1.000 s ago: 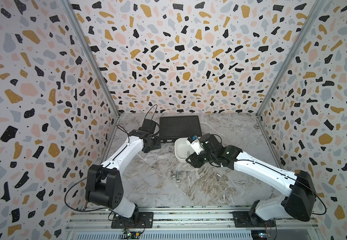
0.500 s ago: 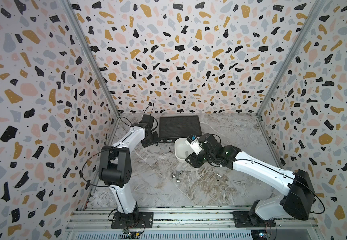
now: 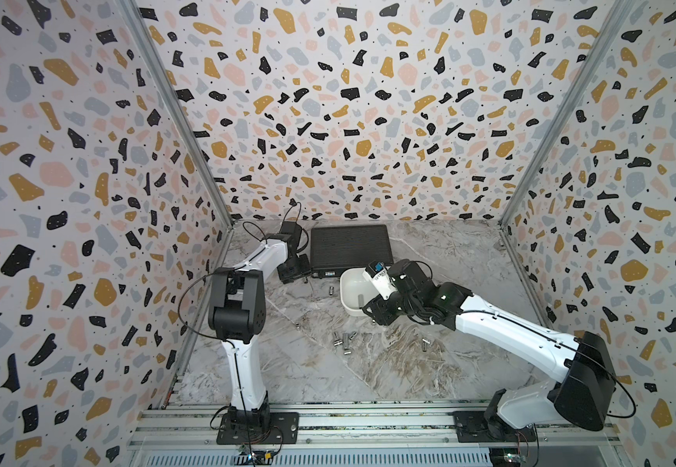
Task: Put the socket on the desktop into the storage box
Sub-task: Pick up the socket head at the center of the board.
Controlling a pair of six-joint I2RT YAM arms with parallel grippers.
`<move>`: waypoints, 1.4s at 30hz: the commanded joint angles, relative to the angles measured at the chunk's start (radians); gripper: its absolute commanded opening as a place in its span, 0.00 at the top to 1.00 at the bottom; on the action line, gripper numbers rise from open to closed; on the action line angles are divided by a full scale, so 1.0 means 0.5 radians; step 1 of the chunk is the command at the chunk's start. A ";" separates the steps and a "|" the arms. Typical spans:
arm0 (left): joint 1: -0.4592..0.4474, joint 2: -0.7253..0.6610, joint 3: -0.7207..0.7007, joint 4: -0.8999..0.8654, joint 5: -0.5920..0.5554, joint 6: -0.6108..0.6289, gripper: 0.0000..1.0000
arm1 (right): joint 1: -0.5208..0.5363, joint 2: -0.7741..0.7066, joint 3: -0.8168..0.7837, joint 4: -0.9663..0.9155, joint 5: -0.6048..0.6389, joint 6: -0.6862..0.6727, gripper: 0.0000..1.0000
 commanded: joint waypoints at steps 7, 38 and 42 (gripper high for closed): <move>0.012 0.125 0.160 -0.052 0.011 0.022 0.43 | 0.007 -0.097 0.020 -0.076 0.075 -0.046 0.49; 0.001 0.325 0.215 -0.152 -0.088 0.079 0.63 | 0.005 -0.136 -0.027 -0.066 0.165 -0.022 0.49; 0.000 0.330 0.196 -0.150 -0.086 0.083 0.75 | 0.004 -0.137 -0.030 -0.064 0.170 -0.020 0.49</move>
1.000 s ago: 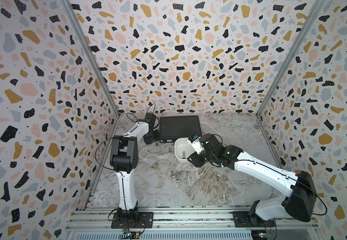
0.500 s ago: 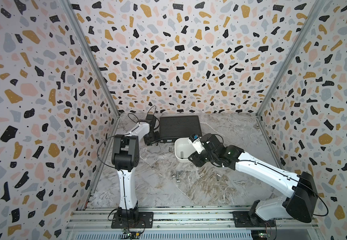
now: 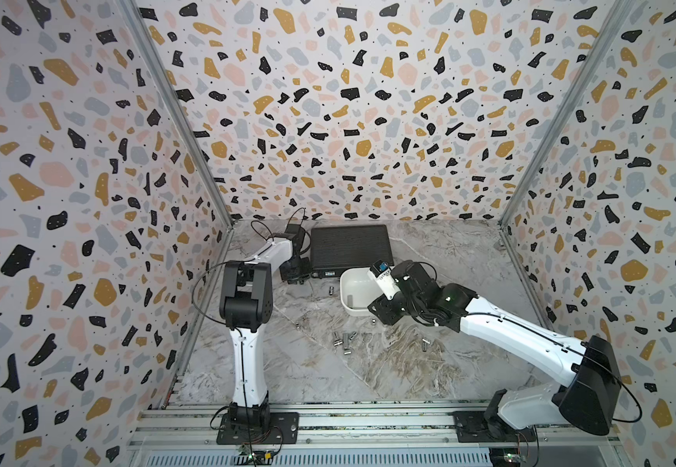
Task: Put the socket on the desktop into the storage box
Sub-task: Pick up the socket head at the center of the board.
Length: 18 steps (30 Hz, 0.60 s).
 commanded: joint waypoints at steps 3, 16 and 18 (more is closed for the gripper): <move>-0.002 0.049 -0.016 -0.047 -0.025 0.032 0.90 | 0.003 -0.075 -0.015 -0.005 0.033 0.008 0.49; 0.000 -0.055 -0.080 -0.039 -0.034 0.046 1.00 | 0.004 -0.072 -0.037 0.023 0.003 0.036 0.49; 0.000 -0.117 -0.116 -0.021 -0.018 0.040 1.00 | 0.004 -0.061 -0.036 0.040 -0.012 0.043 0.49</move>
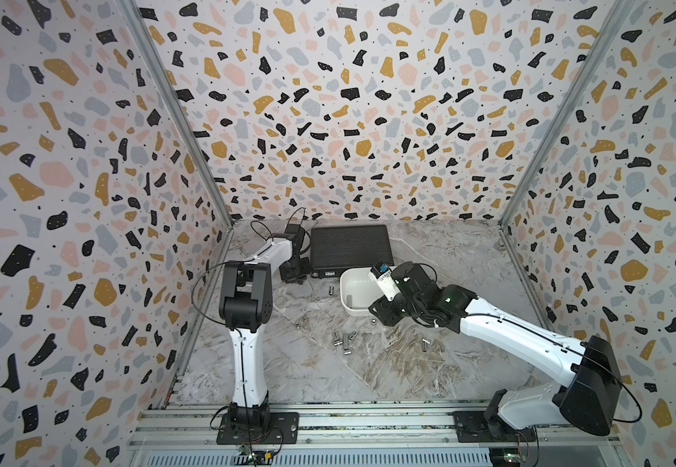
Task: Put the socket on the desktop into the storage box
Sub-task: Pick up the socket head at the center of the board, then place the socket head in the storage box.
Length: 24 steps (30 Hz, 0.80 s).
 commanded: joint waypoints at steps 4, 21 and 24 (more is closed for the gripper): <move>0.001 -0.247 -0.173 -0.009 -0.002 0.009 1.00 | 0.002 -0.034 0.006 0.070 -0.064 0.050 0.49; -0.042 -0.821 -0.488 0.059 0.278 -0.052 1.00 | 0.000 -0.011 0.034 0.102 -0.149 0.105 0.49; -0.086 -0.887 -0.500 0.053 0.325 -0.063 1.00 | -0.011 -0.014 0.038 0.090 -0.164 0.120 0.49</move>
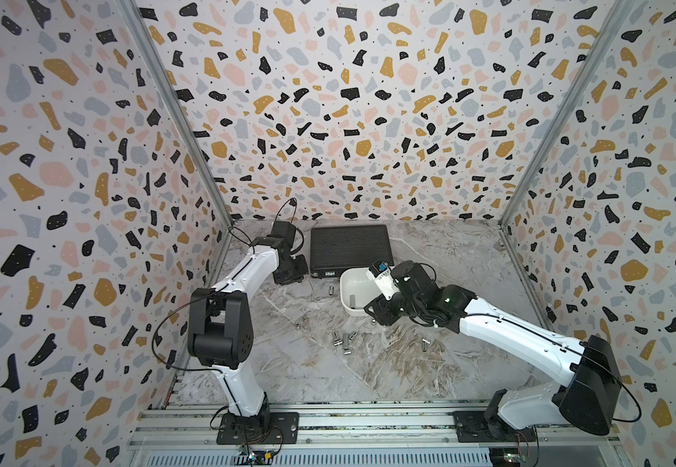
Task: Put the socket on the desktop into the storage box
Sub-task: Place the socket head in the storage box.
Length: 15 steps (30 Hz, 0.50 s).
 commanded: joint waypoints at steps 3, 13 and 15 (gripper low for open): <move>-0.117 -0.141 -0.033 0.022 0.105 -0.031 1.00 | -0.034 -0.042 0.021 0.003 -0.072 0.053 0.49; -0.334 -0.177 0.025 0.030 0.102 -0.083 1.00 | -0.149 -0.170 -0.061 -0.050 -0.106 0.090 0.49; -0.377 -0.159 0.046 0.033 0.101 -0.092 1.00 | -0.173 -0.189 -0.068 -0.085 -0.090 0.107 0.49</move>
